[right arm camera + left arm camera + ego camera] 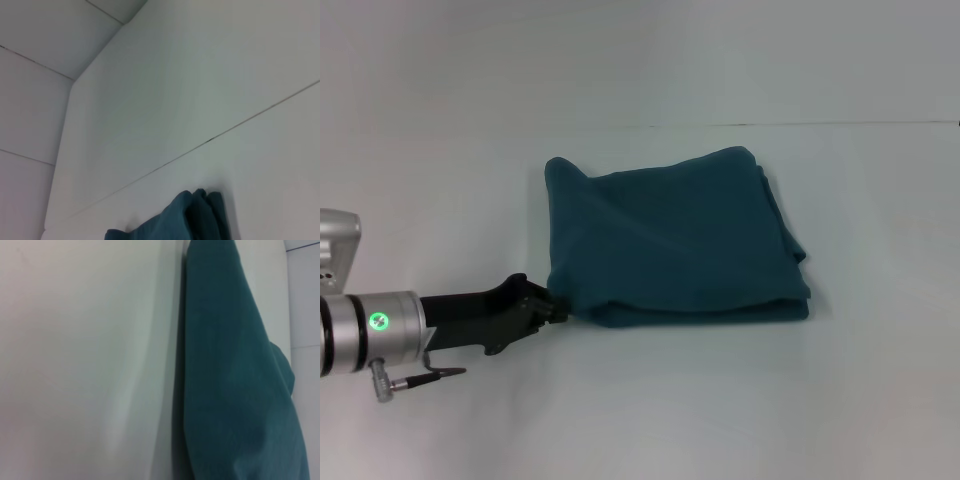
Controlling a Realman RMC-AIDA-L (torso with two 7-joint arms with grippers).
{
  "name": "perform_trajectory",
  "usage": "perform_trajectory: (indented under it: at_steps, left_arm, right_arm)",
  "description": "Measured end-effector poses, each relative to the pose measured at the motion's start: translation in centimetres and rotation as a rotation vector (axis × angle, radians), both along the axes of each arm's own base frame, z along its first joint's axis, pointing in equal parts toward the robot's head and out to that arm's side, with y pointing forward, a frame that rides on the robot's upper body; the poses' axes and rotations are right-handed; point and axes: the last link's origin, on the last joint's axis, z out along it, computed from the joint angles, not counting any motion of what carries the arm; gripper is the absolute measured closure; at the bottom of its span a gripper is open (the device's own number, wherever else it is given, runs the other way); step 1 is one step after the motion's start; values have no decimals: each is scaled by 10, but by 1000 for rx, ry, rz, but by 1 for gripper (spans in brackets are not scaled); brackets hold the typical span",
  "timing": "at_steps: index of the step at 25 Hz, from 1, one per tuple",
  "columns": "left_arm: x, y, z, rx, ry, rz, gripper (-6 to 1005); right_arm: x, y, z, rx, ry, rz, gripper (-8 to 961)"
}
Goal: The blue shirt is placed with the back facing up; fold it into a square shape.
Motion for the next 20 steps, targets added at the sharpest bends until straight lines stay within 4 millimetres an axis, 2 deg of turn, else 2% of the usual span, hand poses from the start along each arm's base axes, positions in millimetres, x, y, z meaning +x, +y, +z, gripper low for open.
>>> perform_trajectory:
  at_steps: [4, 10, 13, 15, 16, 19, 20]
  left_arm:
    - [-4, 1, 10, 14, 23, -16, 936]
    - [-20, -12, 43, 1, 73, -61, 918]
    - [-29, -19, 67, 53, 121, -152, 816]
    - [-29, -25, 79, 92, 161, -285, 748]
    - [-27, -28, 85, 117, 179, -373, 714]
    - [-18, -36, 92, 172, 201, -590, 482]
    - [-14, -37, 92, 178, 198, -638, 460]
  right_arm:
    - [-1, 0, -1, -3, -7, 8, 208]
    - [0, -1, -2, -5, -23, 27, 203]
    - [-1, -4, -3, -19, -53, 91, 201]
    - [-6, -7, -9, -42, -120, 225, 199]
    - [-6, -7, -9, -42, -120, 225, 198]
    - [-5, -12, -18, -39, -179, 297, 196]
    - [-5, -14, -20, -31, -195, 313, 195]
